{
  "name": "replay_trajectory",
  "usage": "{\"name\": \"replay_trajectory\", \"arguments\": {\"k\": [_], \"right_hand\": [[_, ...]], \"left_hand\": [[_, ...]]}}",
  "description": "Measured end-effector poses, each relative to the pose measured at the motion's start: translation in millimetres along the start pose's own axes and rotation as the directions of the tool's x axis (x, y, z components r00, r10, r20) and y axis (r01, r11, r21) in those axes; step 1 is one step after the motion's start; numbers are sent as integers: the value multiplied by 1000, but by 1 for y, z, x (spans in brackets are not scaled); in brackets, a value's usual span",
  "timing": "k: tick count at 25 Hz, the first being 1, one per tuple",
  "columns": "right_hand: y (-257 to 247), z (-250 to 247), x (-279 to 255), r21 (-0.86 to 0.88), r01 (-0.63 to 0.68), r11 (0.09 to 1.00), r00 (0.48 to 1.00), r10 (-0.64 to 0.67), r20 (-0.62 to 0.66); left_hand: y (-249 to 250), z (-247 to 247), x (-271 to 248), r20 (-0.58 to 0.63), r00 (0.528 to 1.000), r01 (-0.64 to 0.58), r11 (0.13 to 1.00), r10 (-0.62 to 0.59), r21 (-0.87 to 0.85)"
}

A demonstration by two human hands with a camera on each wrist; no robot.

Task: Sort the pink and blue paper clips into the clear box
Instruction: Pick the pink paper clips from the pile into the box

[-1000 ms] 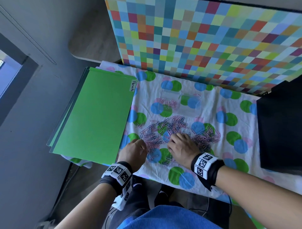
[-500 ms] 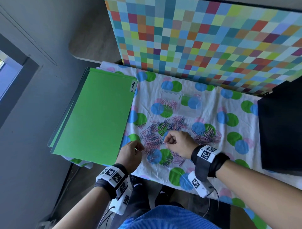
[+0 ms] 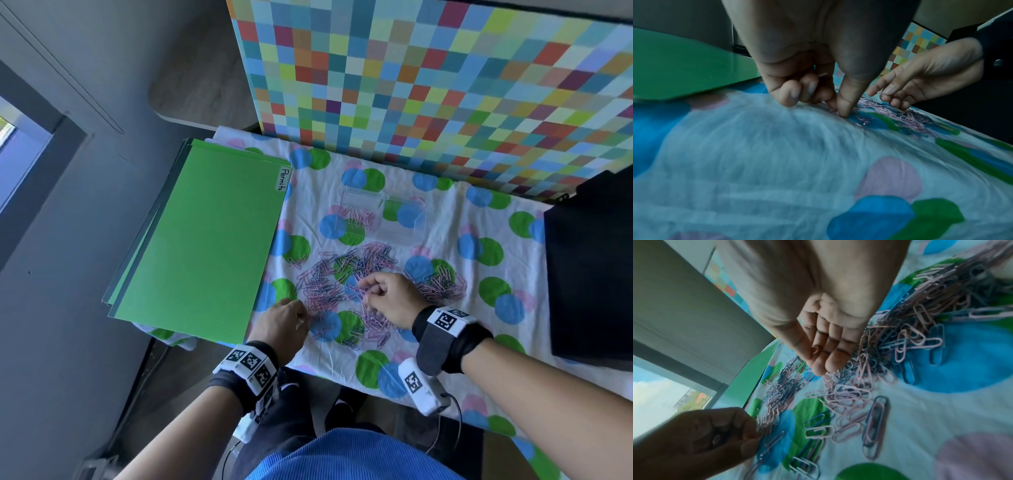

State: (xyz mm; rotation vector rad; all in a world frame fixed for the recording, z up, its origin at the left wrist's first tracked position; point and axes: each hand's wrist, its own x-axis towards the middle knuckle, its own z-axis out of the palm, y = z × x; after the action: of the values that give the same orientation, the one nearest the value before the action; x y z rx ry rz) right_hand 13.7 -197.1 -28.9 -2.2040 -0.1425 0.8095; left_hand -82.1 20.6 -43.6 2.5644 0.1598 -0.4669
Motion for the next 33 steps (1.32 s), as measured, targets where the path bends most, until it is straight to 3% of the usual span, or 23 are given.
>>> {"name": "replay_trajectory", "arguments": {"k": [4, 7, 10, 13, 15, 17, 19, 21, 23, 25, 29, 33], "right_hand": [[-7, 3, -2, 53, -75, 996, 996, 73, 43], [-17, 7, -10, -214, 35, 976, 998, -24, 53], [-19, 14, -17, -455, 180, 872, 981, -126, 146], [-13, 22, -15, -574, 206, 792, 978, -141, 156], [-10, 25, -13, -589, 198, 784, 979, -122, 166], [-10, 26, -13, -574, 211, 791, 974, -118, 196], [-14, 27, -14, -540, 256, 802, 960, -145, 239], [-20, 30, -14, -491, 291, 821, 944, -164, 285], [-26, 34, -13, -462, 320, 827, 927, -173, 334], [-30, 40, -13, -452, 376, 809, 903, -210, 376], [-34, 46, -15, -458, 415, 786, 891, -249, 380], [-33, 45, -20, -454, 390, 801, 906, -248, 342]], "left_hand": [[2, 1, 0, -38, 998, 38, 998, -40, -59], [0, -5, -1, -90, 991, 82, 982, -99, -170], [-1, -15, -2, -126, 984, 95, 965, -129, -245], [-1, -21, -1, -96, 981, 130, 940, -168, -315], [-4, -23, 0, -30, 971, 191, 847, -237, -496], [-7, -26, 2, 71, 950, 264, 663, -303, -700], [-8, -27, 3, 139, 940, 299, 562, -310, -771], [-6, -25, 5, 147, 945, 303, 620, -291, -724], [-4, -19, 6, 78, 973, 228, 834, -219, -503], [-2, -14, 5, 30, 994, 107, 966, -103, -235], [0, -7, 4, 36, 999, -5, 1000, 4, 20], [3, -6, 2, 16, 999, -33, 999, 33, -7]]}}
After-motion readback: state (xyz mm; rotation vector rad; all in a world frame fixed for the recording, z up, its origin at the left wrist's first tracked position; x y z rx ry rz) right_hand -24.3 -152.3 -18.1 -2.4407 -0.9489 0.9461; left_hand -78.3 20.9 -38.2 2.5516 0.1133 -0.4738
